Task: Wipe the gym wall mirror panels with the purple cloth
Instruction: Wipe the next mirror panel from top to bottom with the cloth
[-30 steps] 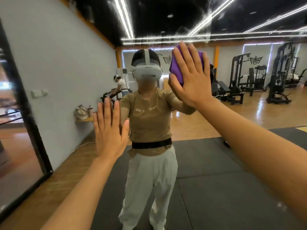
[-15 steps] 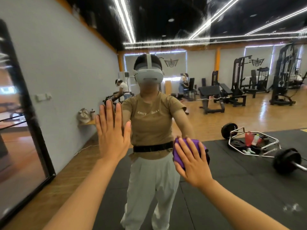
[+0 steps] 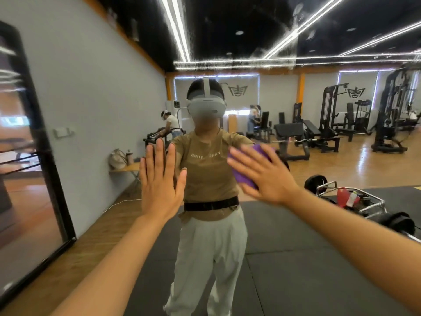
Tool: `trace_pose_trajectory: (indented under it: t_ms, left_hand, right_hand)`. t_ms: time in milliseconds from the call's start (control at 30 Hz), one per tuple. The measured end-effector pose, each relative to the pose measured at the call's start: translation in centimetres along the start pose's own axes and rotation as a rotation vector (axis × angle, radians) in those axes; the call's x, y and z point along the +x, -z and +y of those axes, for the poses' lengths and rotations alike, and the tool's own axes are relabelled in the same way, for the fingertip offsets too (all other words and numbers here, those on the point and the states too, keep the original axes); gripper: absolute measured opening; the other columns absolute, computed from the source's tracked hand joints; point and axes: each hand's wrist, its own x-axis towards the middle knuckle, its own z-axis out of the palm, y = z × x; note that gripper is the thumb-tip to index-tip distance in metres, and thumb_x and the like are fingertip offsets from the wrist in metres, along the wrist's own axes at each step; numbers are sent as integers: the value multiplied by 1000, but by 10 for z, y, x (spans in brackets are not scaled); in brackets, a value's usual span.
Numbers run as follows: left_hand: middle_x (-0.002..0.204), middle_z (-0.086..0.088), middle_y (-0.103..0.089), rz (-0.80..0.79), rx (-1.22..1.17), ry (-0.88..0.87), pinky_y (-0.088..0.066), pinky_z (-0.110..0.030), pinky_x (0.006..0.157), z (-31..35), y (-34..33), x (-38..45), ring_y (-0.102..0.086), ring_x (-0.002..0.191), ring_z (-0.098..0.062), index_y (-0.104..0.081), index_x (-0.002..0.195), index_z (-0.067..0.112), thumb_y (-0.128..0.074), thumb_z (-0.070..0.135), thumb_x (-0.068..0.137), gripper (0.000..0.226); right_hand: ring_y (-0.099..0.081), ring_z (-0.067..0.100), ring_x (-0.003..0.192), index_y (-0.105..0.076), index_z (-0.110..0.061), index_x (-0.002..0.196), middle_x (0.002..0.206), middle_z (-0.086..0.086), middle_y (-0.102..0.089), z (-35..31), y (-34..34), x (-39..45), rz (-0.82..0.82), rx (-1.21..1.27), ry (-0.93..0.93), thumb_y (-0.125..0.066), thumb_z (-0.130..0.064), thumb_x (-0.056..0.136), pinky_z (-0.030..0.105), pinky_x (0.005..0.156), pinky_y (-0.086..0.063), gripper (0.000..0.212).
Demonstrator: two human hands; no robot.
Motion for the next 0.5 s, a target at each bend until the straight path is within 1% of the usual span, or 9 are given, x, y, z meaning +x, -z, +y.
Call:
trace_pose_trajectory:
  t_ms: [67, 133, 233, 300, 400, 500]
  left_hand:
    - [168, -8, 5, 6, 14, -20, 11, -39, 124, -2, 1, 0, 12, 155, -23, -10, 161, 13, -32, 43, 104, 68]
    - [168, -9, 1, 14, 10, -36, 11, -39, 125, -4, 2, 0, 11, 155, -23, -12, 161, 14, -34, 43, 104, 68]
    - [169, -7, -2, 7, -50, -22, 10, -36, 125, -5, 5, 0, 9, 156, -20, -16, 161, 15, -34, 42, 103, 66]
    - [169, -7, -3, -7, -95, -14, 9, -36, 125, -5, 9, 0, 6, 156, -20, -18, 161, 15, -32, 40, 104, 64]
    - [169, -6, -6, -12, -100, -36, 6, -37, 125, -12, 12, 0, 1, 156, -22, -20, 161, 16, -33, 38, 104, 63]
    - [169, -6, -9, 2, -58, -59, 7, -35, 125, -19, 11, 0, -1, 156, -19, -21, 161, 17, -34, 37, 104, 61]
  right_hand:
    - [-15, 23, 155, -21, -24, 160, 167, 2, -18, 38, 20, 53, 36, -30, -53, -30, -52, 102, 46, 124, -4, 65]
    - [-16, 25, 155, -24, -22, 161, 168, 4, -20, 64, 37, 97, 92, -21, -183, -29, -52, 103, 46, 124, -5, 66]
    - [-15, 25, 155, -25, -19, 161, 168, 5, -21, 68, 45, 130, 185, 33, -373, -27, -51, 104, 46, 124, -2, 65]
    - [-16, 27, 155, -26, -17, 160, 167, 5, -23, 55, 39, 128, 234, 34, -418, -29, -49, 105, 49, 124, -4, 65]
    - [-19, 28, 154, -27, -16, 159, 166, 6, -25, 21, 21, 94, 236, 8, -345, -30, -49, 104, 49, 124, -6, 64]
    - [-18, 28, 155, -26, -19, 160, 167, 4, -22, -26, -4, 37, 140, -31, -160, -36, -49, 102, 53, 124, -9, 66]
